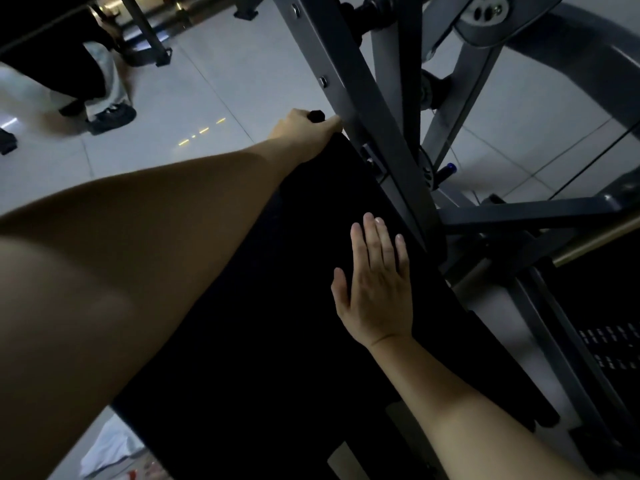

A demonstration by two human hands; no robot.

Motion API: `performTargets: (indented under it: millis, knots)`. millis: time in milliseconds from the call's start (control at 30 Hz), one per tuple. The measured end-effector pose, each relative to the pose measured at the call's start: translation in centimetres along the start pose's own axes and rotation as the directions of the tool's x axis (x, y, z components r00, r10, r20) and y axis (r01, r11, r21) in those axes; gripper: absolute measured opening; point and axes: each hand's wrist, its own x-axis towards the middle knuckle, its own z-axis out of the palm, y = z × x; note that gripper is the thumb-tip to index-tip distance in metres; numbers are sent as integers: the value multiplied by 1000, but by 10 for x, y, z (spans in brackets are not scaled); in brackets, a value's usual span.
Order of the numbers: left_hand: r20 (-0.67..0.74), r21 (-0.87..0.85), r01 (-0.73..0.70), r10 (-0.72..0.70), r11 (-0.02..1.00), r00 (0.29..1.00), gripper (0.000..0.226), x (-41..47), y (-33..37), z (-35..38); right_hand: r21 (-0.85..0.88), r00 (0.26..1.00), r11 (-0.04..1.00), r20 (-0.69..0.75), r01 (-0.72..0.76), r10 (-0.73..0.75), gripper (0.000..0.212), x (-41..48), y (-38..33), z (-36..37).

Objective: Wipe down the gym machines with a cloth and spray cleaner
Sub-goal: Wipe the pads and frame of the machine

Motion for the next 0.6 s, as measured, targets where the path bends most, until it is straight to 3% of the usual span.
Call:
performTargets:
  millis: [67,167,233,300,400,467,533,600]
  knots:
    - [-81,135,-27,38,990,996,34,-2,7,9,8,1000,1000,8,1,-1,69,2,2,2]
    - [-166,293,-163,218,942,962,24,-7,11,26,44,1000,999,-2,3,-3,69,2,4,2]
    - [-171,361,-291,369,886,913,29,-8,-1,30,71,1000,997,-9,0,1,69,3,6,2]
    - [-156,425,-448,550,787,820,32,-9,-15,29,92,1000,996,-24,4,-1,68,3,5,3]
    - [32,484,-723,815,493,578,32,-17,-18,36,110,999,994,-42,5,-1,68,4,5,3]
    - [254,462,-830,850,313,462,32,-34,-12,50,105,999,994,-43,-5,9,68,3,6,2]
    - [375,427,-863,815,272,442,39,-54,-8,61,133,999,991,-41,-18,24,67,4,5,0]
    - [388,403,-859,791,315,472,53,-62,-7,60,245,997,969,-66,-27,44,60,4,5,-2]
